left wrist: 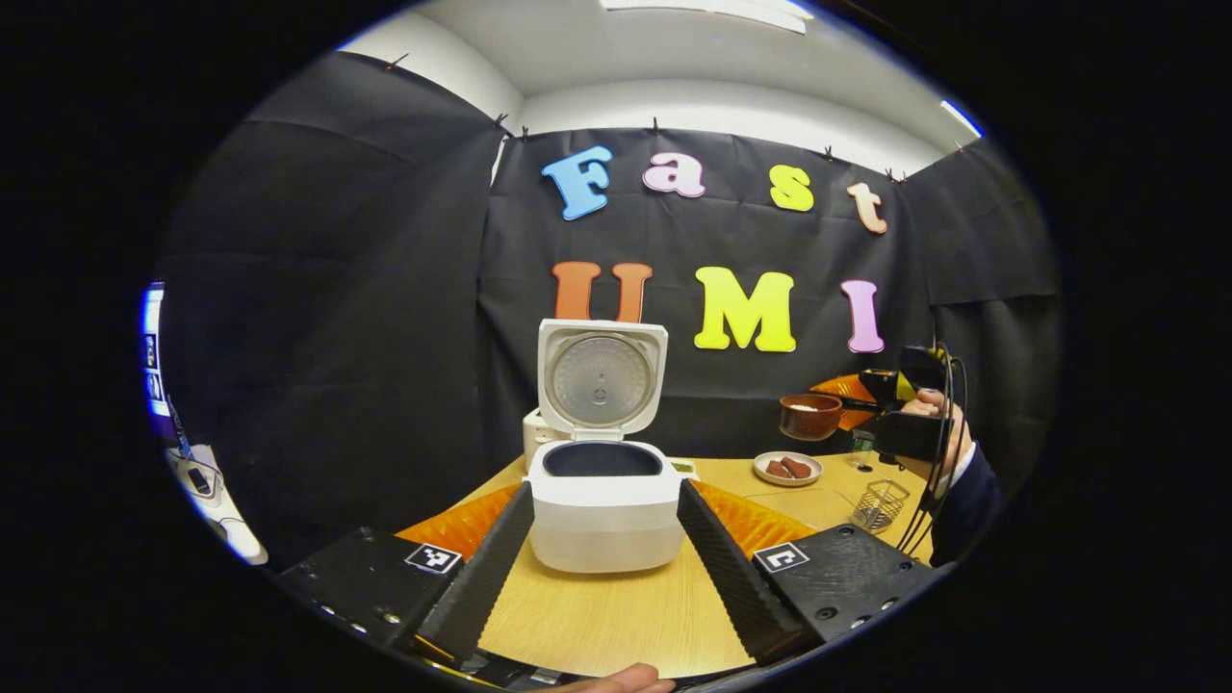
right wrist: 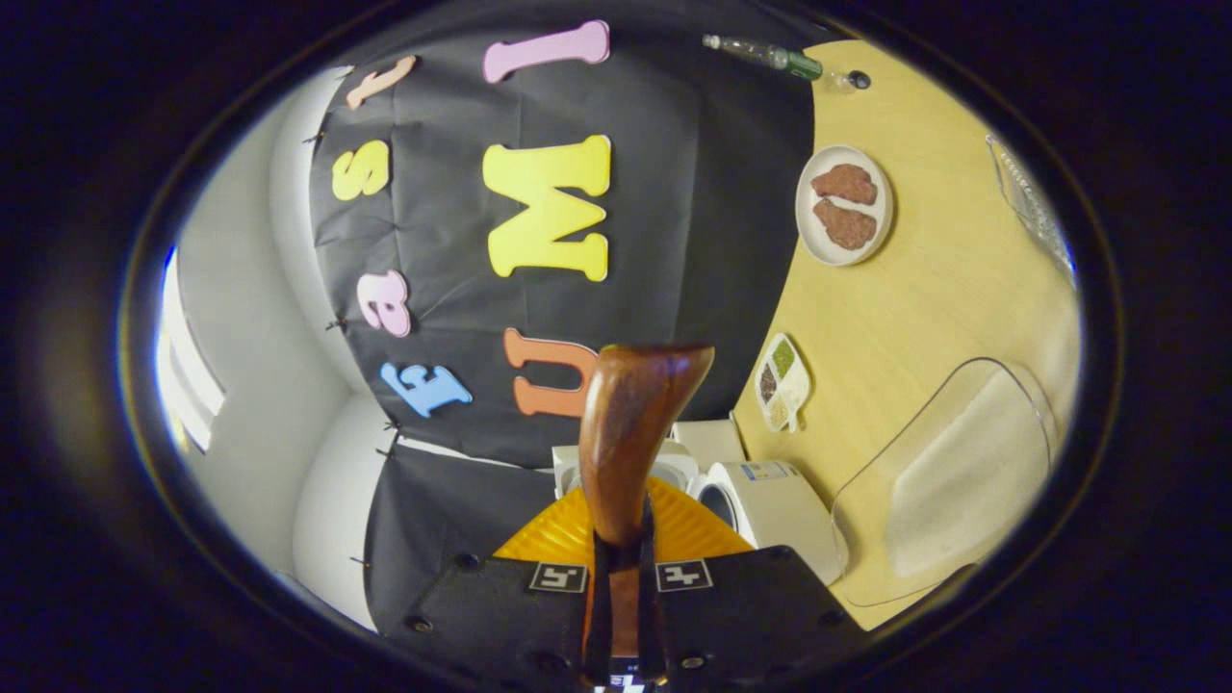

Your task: Close the left gripper, press the button to open the rice cooker; take a wooden spoon from the chopstick holder with the right hand, scoop a spoonful of rice and pour it into the rice cooker, then put the wooden spoon back into the chopstick holder.

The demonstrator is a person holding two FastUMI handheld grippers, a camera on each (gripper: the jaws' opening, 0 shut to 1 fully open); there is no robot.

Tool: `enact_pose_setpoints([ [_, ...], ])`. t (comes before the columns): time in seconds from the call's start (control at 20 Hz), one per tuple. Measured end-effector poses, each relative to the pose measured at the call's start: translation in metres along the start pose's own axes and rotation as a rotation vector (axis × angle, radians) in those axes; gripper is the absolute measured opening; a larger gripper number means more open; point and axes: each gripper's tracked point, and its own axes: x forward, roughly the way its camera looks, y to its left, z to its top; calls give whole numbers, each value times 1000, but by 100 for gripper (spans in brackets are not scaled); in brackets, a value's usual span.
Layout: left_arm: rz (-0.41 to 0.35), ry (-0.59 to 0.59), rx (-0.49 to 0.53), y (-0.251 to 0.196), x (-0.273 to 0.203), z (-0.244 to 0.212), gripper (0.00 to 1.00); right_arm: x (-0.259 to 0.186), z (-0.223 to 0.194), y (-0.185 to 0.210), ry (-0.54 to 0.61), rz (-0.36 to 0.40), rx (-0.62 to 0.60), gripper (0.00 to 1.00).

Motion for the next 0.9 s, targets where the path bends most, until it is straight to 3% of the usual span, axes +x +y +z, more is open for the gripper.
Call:
enact_pose_setpoints([
  [0.45, 81, -1, 1, 40, -17, 4, 94, 107, -52, 10, 1, -143, -328, 12],
  [0.9, 121, 41, 18, 55, -16, -7, 94, 182, -77, 40, -50, -164, -817, 12],
])
